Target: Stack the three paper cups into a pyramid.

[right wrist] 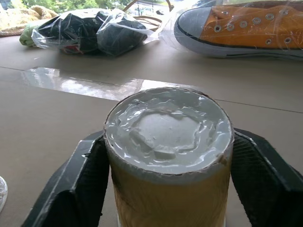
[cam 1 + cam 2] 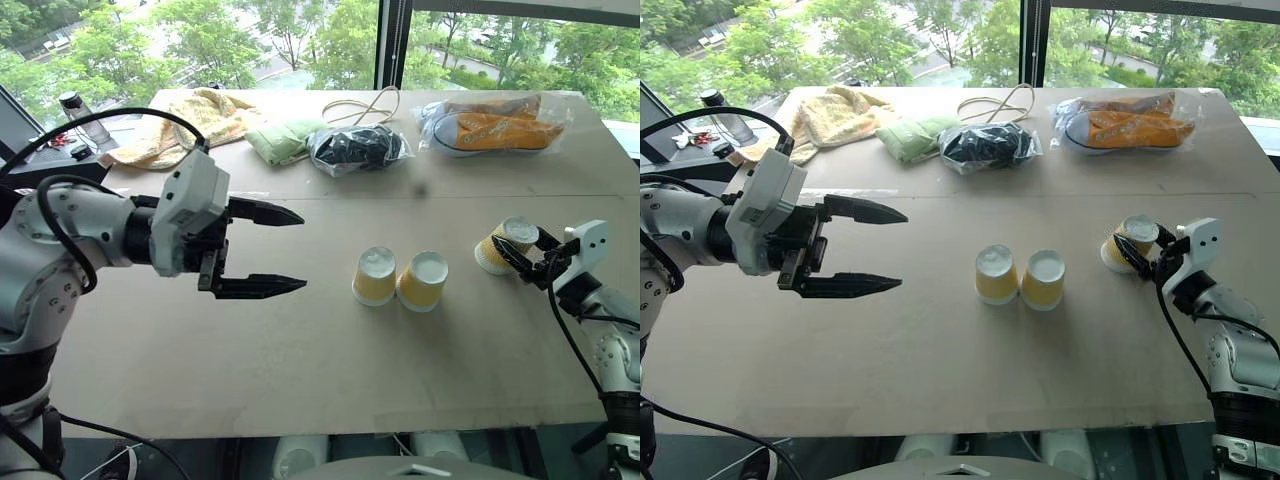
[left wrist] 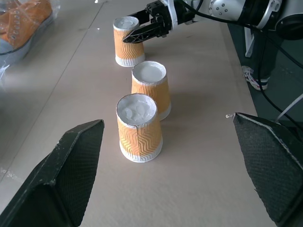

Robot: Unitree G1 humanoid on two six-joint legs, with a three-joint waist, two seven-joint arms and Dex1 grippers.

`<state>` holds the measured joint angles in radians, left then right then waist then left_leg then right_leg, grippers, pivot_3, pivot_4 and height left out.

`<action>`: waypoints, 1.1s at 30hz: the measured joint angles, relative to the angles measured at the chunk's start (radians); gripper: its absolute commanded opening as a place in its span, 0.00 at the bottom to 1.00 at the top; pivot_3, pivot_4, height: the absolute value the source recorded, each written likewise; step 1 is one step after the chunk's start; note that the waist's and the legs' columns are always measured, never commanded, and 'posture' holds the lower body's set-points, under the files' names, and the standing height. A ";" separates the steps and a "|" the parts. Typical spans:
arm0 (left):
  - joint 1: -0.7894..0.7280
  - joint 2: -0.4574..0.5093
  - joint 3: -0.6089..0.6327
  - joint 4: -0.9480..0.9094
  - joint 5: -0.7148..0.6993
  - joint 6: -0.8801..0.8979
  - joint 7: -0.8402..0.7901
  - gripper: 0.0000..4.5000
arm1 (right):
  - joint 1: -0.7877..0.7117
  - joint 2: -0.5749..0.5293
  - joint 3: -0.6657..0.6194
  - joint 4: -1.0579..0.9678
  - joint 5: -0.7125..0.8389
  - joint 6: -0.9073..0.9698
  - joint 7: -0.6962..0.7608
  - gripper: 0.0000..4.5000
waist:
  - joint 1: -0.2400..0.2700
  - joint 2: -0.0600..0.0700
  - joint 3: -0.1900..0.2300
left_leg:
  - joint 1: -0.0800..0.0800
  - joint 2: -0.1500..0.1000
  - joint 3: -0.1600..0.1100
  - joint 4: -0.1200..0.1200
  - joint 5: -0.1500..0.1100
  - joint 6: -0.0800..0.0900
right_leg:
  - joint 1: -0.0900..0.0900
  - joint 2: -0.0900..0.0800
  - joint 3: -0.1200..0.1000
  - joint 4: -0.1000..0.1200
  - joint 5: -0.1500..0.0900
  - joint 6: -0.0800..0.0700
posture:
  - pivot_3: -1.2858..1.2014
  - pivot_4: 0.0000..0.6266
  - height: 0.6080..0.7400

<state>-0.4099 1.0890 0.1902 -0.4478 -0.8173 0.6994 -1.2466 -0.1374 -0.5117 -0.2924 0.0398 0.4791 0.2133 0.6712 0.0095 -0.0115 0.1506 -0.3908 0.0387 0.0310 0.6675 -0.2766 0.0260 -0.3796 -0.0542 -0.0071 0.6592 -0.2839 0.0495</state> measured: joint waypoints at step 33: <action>0.135 0.018 0.036 -0.033 -0.003 -0.015 -0.021 1.00 | -0.236 -0.171 0.334 -0.552 0.211 0.431 0.131 0.67 | -0.017 0.000 0.001 | -0.004 0.001 -0.001 0.000 0.000 0.000 | -0.005 0.000 0.000 0.001 0.000 0.000 | 0.52 0.24 1.00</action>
<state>-0.2753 1.1071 0.2265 -0.4809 -0.8202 0.6849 -1.2680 -0.3730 -0.6824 0.0419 -0.5122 0.6904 0.6444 0.8025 -0.0072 -0.0113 0.1520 -0.3952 0.0393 0.0297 0.6676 -0.2768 0.0263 -0.3844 -0.0544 -0.0073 0.6600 -0.2839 0.0496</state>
